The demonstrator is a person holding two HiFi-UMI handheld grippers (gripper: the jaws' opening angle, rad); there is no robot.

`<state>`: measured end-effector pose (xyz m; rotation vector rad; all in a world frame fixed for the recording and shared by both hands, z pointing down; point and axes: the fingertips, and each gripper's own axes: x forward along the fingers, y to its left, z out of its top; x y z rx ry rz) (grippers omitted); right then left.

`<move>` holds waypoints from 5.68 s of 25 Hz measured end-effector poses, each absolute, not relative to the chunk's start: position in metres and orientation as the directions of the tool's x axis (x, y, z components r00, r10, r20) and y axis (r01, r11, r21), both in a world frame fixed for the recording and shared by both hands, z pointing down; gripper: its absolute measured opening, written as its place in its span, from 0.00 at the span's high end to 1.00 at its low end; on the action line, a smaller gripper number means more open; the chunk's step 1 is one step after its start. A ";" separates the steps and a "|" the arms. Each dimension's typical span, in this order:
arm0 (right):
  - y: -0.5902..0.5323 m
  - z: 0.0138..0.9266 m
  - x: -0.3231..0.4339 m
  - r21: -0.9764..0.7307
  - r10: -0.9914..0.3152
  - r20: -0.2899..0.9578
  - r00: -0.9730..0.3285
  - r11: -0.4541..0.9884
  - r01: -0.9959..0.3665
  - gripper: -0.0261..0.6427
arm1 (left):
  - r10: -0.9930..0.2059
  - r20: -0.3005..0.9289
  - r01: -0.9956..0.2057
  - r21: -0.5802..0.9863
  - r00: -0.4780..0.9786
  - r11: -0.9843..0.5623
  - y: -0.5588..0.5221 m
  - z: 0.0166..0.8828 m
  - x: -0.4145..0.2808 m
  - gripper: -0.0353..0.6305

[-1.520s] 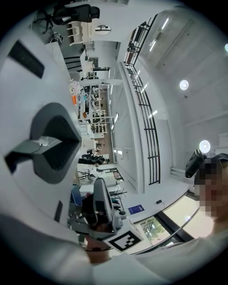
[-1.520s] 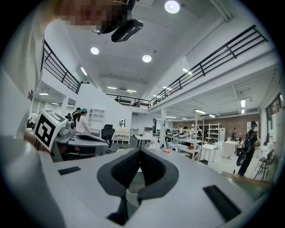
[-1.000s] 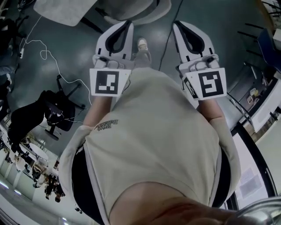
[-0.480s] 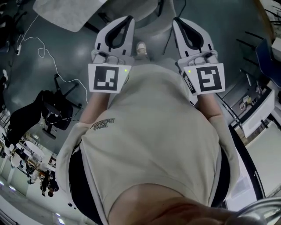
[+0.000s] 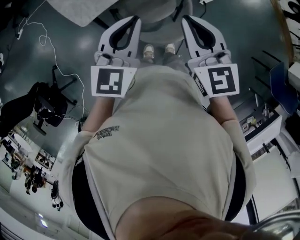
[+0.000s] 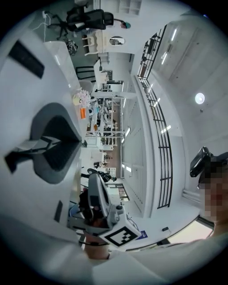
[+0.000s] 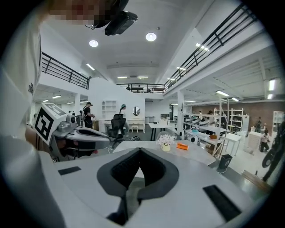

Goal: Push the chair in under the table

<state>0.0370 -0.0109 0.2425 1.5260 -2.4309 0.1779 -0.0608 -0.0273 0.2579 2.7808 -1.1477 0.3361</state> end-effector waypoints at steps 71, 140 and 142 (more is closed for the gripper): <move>0.048 0.681 0.134 -0.022 0.052 0.910 -0.411 0.997 0.076 0.62 | 0.055 0.952 0.048 0.042 0.302 -0.998 0.079 0.719 -0.003 0.57; -0.194 0.684 0.099 0.026 0.056 0.920 -0.388 0.979 0.203 0.73 | -0.027 0.964 -0.051 -0.014 0.264 -0.999 -0.167 0.719 -0.031 0.77; -0.205 0.683 0.098 0.031 0.051 0.919 -0.391 0.979 0.201 0.73 | -0.030 0.965 -0.056 -0.016 0.262 -0.998 -0.178 0.718 -0.032 0.77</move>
